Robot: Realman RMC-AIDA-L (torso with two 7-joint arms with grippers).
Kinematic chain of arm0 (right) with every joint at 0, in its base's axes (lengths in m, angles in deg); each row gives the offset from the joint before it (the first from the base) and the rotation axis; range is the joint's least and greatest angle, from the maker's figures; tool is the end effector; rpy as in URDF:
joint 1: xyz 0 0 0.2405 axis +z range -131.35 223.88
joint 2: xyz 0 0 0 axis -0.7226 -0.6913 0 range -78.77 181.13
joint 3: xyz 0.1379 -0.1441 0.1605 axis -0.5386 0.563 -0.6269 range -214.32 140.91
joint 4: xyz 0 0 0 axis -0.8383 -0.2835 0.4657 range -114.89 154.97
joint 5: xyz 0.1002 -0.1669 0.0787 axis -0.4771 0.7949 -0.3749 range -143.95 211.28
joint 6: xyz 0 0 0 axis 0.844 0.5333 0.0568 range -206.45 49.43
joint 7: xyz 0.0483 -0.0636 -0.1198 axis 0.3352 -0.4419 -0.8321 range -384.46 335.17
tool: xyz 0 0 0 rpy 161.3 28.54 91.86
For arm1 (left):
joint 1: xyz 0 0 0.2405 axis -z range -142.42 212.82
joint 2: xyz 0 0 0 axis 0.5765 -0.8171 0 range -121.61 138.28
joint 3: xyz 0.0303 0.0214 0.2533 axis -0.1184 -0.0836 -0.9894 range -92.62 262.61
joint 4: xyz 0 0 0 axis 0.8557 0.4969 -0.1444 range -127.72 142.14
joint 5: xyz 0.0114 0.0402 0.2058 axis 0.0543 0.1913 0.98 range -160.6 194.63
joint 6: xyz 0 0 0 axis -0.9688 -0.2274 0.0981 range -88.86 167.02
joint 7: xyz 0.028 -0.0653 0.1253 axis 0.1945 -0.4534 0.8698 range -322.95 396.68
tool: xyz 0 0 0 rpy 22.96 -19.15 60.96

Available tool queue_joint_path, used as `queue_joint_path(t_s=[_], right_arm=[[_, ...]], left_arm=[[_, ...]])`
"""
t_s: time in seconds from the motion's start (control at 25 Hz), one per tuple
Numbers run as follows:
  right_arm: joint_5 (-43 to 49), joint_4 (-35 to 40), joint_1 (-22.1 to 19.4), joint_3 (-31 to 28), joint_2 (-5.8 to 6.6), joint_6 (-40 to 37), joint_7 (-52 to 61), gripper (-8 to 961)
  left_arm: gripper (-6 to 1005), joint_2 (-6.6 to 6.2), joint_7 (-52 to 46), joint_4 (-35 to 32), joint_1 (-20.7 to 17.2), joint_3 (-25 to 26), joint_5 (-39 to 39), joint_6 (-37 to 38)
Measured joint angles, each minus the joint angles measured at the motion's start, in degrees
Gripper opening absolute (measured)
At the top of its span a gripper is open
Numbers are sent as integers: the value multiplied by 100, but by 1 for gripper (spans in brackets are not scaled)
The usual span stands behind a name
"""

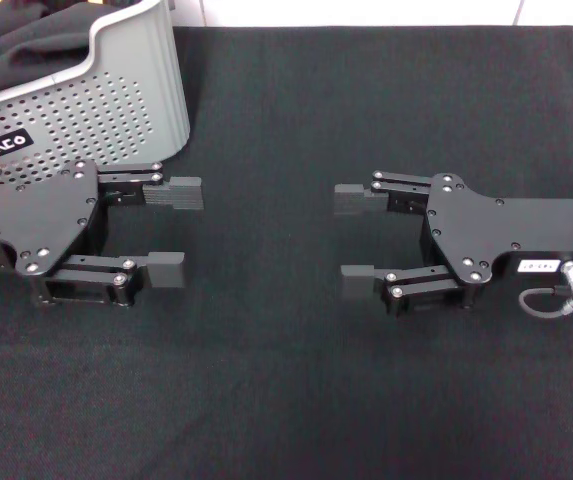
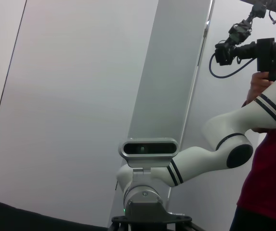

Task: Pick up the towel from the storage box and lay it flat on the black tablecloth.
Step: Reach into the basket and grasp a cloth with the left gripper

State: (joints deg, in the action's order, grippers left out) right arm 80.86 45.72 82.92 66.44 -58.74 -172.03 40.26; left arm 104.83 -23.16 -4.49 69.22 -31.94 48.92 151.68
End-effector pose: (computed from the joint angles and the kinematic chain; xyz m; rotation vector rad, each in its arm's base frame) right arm 0.1714 0.3103 -0.0281 2.7749 -0.2012 -1.2116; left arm -0.2518 0.2842 0.0709 2.7747 0.2915 1.2029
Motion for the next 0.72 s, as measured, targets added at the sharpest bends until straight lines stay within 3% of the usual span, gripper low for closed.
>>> queue_joint_path(t_s=[0.72], right_arm=[[0,-19,0,-5,6,2,-4,838]], left_arm=[[737,14,8,1,-1,13,0,-3]])
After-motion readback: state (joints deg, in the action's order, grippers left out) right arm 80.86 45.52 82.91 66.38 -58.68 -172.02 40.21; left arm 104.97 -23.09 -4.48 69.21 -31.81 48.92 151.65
